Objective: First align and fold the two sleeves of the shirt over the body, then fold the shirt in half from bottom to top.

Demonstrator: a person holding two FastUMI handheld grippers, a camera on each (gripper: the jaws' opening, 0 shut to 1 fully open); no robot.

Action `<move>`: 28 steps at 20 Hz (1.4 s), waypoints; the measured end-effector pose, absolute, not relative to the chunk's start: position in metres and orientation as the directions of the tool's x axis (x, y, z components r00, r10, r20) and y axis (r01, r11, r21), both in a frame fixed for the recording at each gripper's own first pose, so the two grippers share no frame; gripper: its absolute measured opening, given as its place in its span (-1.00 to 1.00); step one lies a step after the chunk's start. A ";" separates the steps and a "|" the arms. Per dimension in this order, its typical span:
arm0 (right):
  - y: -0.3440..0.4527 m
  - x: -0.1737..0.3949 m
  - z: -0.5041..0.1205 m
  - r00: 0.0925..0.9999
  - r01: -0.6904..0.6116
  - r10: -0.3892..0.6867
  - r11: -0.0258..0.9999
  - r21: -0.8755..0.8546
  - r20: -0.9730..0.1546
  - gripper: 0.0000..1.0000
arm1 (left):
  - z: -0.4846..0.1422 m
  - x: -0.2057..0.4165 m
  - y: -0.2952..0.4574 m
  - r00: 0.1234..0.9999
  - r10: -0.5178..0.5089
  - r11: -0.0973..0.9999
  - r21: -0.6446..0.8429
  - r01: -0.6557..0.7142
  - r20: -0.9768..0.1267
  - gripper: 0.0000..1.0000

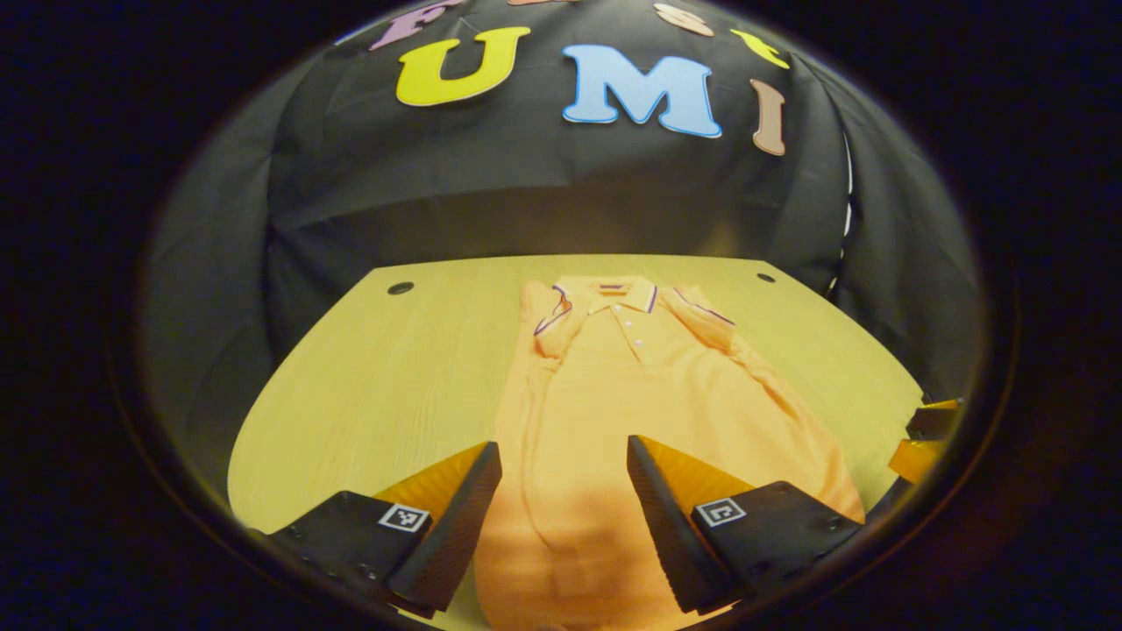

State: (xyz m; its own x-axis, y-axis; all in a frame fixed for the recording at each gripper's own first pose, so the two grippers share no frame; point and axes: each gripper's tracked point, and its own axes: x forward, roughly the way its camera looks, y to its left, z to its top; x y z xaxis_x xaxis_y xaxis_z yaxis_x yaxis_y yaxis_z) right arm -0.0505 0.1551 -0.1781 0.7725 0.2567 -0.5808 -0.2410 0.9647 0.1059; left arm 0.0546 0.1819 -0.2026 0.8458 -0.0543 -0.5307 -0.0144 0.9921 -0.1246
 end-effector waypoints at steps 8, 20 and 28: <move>0.157 -0.083 -0.222 0.704 -0.265 0.277 0.957 0.120 -0.654 0.95 | -0.228 -0.031 0.187 0.813 -0.043 0.992 -0.119 -0.032 -0.580 0.92; 0.160 -0.117 -0.267 0.653 -0.270 0.239 0.960 0.075 -0.719 0.95 | -0.268 -0.108 0.189 0.773 -0.046 0.992 -0.123 -0.042 -0.633 0.89; 0.163 -0.119 -0.267 0.677 -0.263 0.247 0.961 0.086 -0.693 0.85 | -0.278 -0.110 0.184 0.784 -0.030 0.996 -0.081 -0.026 -0.620 0.90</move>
State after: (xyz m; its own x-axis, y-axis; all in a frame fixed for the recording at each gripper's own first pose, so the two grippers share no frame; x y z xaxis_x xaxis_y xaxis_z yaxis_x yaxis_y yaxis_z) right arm -0.1187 0.1631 -0.2667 0.6771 0.2473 -0.6930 -0.2634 0.9609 0.0855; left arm -0.1101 0.1844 -0.2775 0.7839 -0.0299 -0.6202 -0.0264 0.9963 -0.0814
